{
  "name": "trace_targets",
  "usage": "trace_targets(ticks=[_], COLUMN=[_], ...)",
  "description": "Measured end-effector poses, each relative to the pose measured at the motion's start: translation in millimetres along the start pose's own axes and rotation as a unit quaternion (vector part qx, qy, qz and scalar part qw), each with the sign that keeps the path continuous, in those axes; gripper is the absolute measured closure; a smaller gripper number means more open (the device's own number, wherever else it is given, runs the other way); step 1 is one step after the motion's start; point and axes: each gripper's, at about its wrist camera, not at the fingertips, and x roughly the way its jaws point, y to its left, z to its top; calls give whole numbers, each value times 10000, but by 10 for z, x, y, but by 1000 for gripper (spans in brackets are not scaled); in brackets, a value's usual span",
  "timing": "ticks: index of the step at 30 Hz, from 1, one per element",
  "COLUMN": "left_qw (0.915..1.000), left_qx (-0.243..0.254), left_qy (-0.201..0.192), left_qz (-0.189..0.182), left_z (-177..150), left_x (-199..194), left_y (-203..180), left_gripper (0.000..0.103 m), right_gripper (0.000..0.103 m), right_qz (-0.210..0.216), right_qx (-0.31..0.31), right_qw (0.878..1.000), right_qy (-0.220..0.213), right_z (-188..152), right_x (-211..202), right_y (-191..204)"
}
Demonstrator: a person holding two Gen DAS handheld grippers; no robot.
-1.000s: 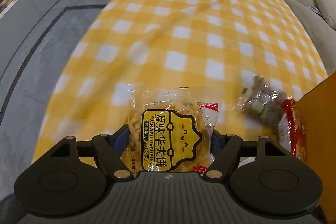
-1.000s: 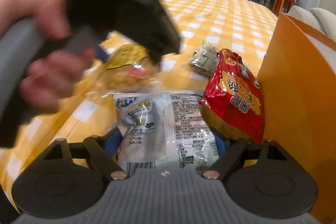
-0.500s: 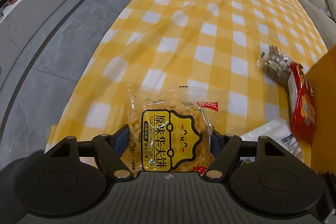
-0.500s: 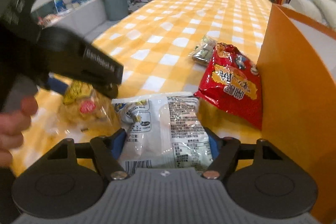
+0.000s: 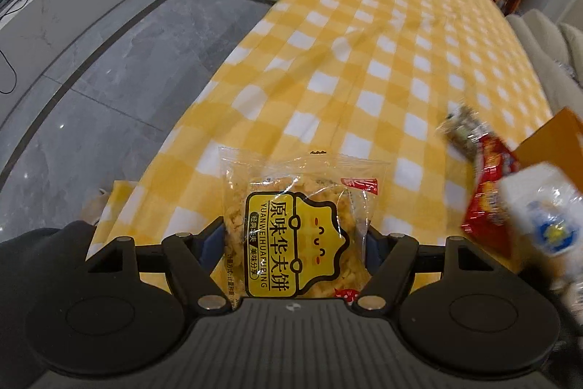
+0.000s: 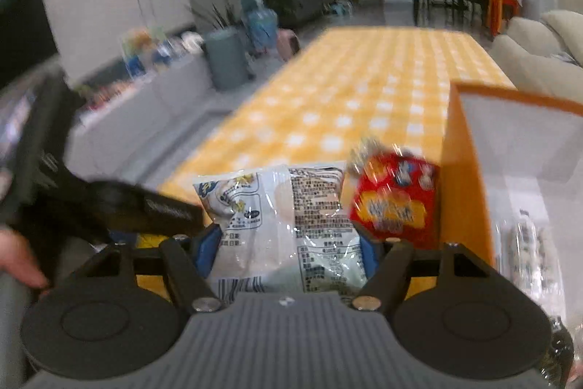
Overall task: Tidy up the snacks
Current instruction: 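Carry the white-and-blue bag into the box and open the right tool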
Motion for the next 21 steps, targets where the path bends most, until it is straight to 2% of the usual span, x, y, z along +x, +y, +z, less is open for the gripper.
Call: trace_targets(ticks=[7,11,16,21], left_qw=[9966,9930,9865,9817], left_qx=[132,234,347,381], left_qy=[-535,-690,-826,-822], left_qz=[-607,-934,-1373,-1674], left_z=[-10,-34,-8,33], left_x=[-390,-616,-816,-831], left_y=[-194,-356,-637,-956], left_gripper=[20,20,20,20], right_gripper=[33,33,33,33], right_qz=[208,38,-259,-1142], right_qx=[21,-5,258,452], right_qw=[9968,9951,9949,9915], right_qy=[-769,-986,-937,-432], right_z=[297,462,664,643], right_x=[-602,-886,-1091,-1006], right_y=[-40,-199,-635,-1174])
